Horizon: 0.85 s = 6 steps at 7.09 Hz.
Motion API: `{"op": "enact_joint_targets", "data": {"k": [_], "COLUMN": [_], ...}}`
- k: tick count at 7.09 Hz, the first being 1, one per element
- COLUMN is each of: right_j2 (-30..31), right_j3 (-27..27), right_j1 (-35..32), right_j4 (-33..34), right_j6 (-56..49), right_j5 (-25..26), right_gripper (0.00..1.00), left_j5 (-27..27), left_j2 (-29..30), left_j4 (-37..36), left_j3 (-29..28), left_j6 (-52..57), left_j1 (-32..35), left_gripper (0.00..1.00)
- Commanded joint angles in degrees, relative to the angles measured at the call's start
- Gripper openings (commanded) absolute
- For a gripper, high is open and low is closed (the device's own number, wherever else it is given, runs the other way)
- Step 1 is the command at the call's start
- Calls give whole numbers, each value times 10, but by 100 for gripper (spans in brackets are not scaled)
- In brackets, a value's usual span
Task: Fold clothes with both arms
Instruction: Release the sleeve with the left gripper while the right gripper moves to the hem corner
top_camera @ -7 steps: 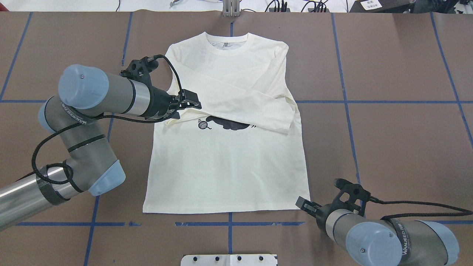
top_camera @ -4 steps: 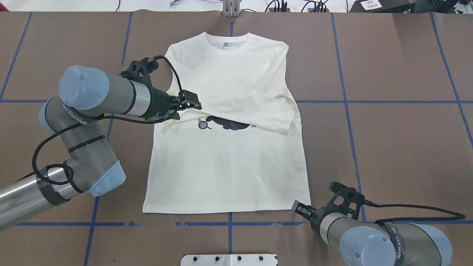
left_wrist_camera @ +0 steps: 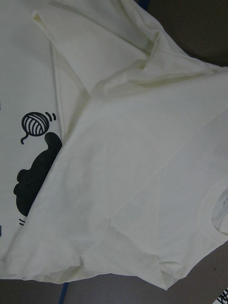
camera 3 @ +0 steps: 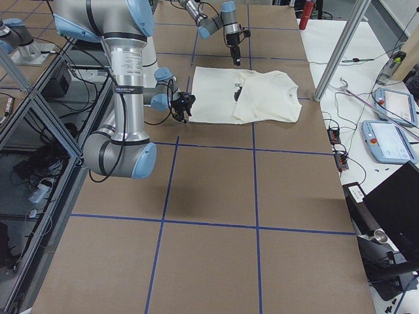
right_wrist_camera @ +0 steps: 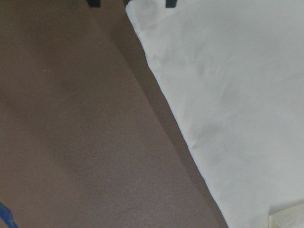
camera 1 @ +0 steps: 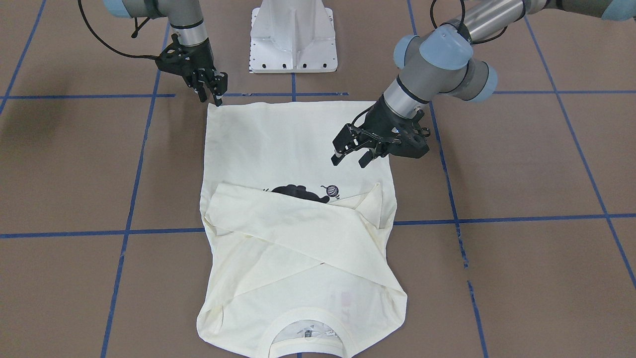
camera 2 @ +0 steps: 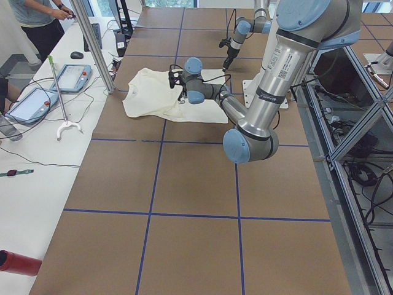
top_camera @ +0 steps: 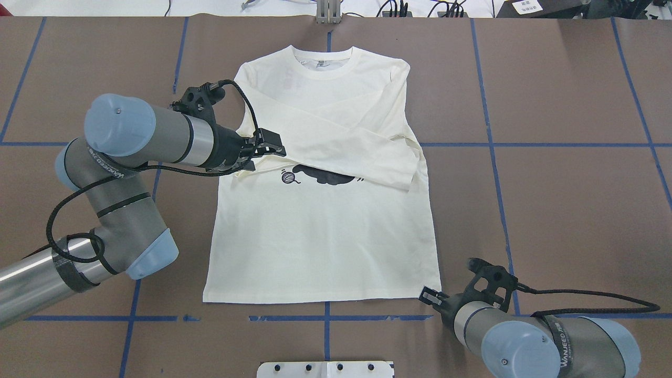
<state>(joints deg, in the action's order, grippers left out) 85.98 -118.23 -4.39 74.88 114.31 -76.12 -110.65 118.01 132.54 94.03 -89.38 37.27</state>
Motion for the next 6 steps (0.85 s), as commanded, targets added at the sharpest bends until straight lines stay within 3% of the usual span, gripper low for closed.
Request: {"op": "enact_joint_targets", "data": {"k": [1,3,6], "right_j2": [0,0,-1], "right_j3": [2,0,-5], "right_j1": [0,-2,-11], "right_j4": [0,0,-1], "right_j6": [0,0,-7], "right_j5": [1,1,1], "right_gripper": [34,0,0], "left_j5": [0,0,0], "left_j2": [0,0,-1], "left_j4": [0,0,0], "left_j3": [-2,-1,1], "left_j6": [0,0,0], "left_j1": [0,0,0], "left_gripper": [85,85,86]}}
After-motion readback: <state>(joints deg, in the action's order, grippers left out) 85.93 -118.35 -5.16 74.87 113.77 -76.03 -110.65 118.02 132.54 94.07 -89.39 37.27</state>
